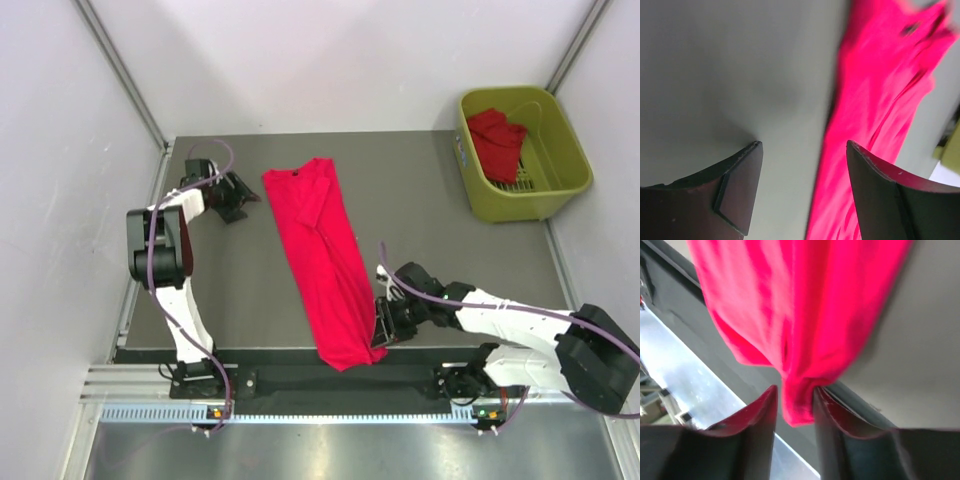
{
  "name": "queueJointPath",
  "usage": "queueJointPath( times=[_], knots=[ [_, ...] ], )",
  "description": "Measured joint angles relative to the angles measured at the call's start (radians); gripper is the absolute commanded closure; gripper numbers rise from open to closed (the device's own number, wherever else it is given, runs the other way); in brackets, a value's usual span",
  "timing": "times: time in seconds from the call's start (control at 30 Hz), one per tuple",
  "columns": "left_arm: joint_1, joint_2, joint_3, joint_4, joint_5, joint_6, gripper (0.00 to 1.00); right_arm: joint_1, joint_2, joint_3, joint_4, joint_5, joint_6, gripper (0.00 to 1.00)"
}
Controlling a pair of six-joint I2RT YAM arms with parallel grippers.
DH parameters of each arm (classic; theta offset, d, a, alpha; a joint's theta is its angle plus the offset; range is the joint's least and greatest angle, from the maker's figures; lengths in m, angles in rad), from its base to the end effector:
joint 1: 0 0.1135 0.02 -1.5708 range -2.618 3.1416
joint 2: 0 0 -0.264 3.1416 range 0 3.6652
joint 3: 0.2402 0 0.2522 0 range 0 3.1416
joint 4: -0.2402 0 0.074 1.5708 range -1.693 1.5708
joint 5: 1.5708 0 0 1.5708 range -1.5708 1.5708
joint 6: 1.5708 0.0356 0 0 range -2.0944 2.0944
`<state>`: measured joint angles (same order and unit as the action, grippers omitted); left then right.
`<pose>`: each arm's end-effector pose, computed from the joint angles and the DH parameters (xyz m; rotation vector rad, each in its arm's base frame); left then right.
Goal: Fold and stack the t-shirts
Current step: Fold the tshirt
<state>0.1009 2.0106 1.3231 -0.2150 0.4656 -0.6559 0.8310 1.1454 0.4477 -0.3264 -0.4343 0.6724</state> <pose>0.4248 0.0269 0.1602 -0.7342 2.4052 -0.8099 0.1188 0.1523 0.1518 -0.4032 2.8388 1.0092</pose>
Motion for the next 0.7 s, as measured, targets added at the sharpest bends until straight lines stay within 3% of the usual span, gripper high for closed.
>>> queueJointPath(
  times=[0.23, 0.3, 0.33, 0.43, 0.53, 0.6, 0.7],
  knots=[
    [-0.061, 0.184, 0.251, 0.087, 0.009, 0.004, 0.32, -0.117, 0.086, 0.209, -0.104, 0.028, -0.146, 0.42],
    [-0.082, 0.237, 0.3, 0.096, 0.01, -0.009, 0.42, -0.182, 0.114, 0.226, -0.124, 0.033, -0.172, 0.41],
    [-0.09, 0.261, 0.324, 0.103, 0.02, -0.018, 0.52, -0.214, 0.124, 0.23, -0.135, 0.033, -0.183, 0.41],
    [-0.108, 0.318, 0.375, 0.132, 0.026, -0.054, 0.63, -0.285, 0.148, 0.249, -0.178, 0.037, -0.216, 0.4],
    [-0.108, 0.358, 0.418, 0.147, 0.028, -0.088, 0.79, -0.324, 0.17, 0.288, -0.203, 0.036, -0.244, 0.4],
    [-0.11, 0.392, 0.458, 0.155, 0.027, -0.107, 0.98, -0.343, 0.187, 0.314, -0.207, 0.035, -0.258, 0.39],
    [-0.116, 0.455, 0.557, 0.153, 0.018, -0.113, 1.0, -0.364, 0.224, 0.341, -0.208, 0.032, -0.27, 0.39]
  ],
)
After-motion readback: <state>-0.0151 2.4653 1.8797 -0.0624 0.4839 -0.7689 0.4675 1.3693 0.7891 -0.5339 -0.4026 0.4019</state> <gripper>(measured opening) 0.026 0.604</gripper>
